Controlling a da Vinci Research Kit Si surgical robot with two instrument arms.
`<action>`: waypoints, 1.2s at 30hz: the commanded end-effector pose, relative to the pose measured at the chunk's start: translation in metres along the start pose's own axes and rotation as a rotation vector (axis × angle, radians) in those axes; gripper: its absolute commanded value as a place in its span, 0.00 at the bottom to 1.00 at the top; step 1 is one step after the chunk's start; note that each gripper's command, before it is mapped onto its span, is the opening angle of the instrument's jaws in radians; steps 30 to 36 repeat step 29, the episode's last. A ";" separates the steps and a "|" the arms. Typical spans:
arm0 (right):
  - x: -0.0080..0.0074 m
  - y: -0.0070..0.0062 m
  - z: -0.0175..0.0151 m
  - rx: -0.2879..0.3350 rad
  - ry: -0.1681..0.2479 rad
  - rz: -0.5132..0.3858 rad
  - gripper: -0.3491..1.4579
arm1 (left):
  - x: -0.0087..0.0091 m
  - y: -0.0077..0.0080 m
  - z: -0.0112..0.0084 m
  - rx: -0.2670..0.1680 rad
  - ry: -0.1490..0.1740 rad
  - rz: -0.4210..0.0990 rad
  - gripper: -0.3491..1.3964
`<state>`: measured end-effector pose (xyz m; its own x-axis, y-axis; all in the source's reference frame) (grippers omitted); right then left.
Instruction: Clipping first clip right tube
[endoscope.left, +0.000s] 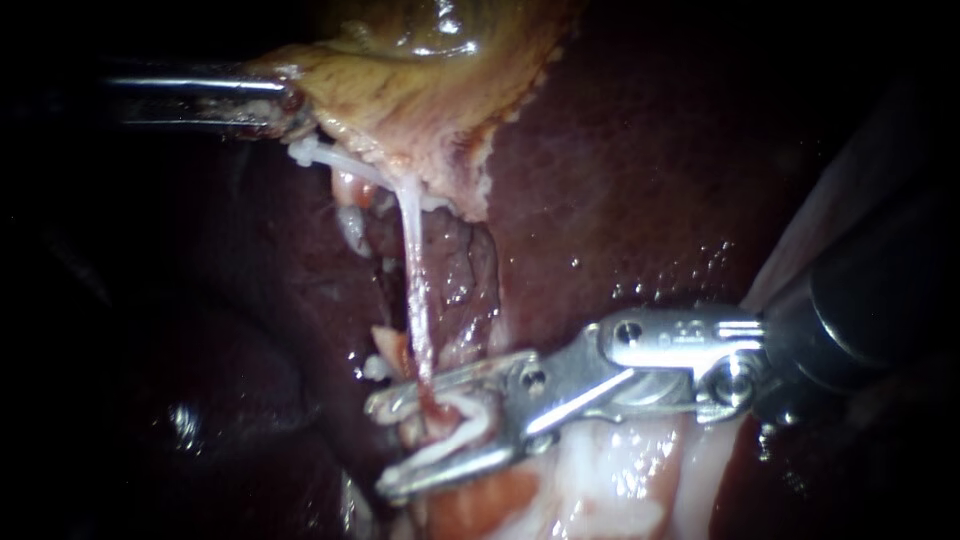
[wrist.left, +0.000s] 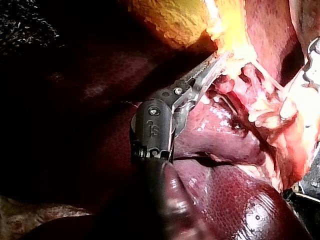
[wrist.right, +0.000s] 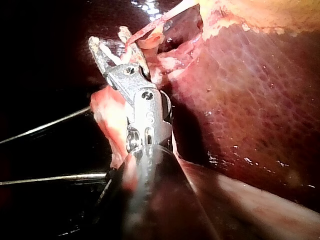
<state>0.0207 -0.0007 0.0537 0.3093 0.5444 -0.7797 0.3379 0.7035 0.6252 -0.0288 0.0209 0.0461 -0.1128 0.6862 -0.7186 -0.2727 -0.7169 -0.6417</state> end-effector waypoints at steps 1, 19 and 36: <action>0.0000 0.0001 -0.0001 0.000 0.000 -0.001 0.27 | 0.0000 0.0000 0.0000 0.001 0.000 0.000 0.00; 0.0000 0.0004 -0.0011 0.011 -0.013 0.083 0.00 | -0.0001 -0.0001 0.0000 0.001 -0.003 0.000 0.00; -0.0002 0.0007 -0.0012 0.015 -0.018 0.087 0.00 | -0.0002 -0.0001 0.0001 0.001 -0.006 0.001 0.00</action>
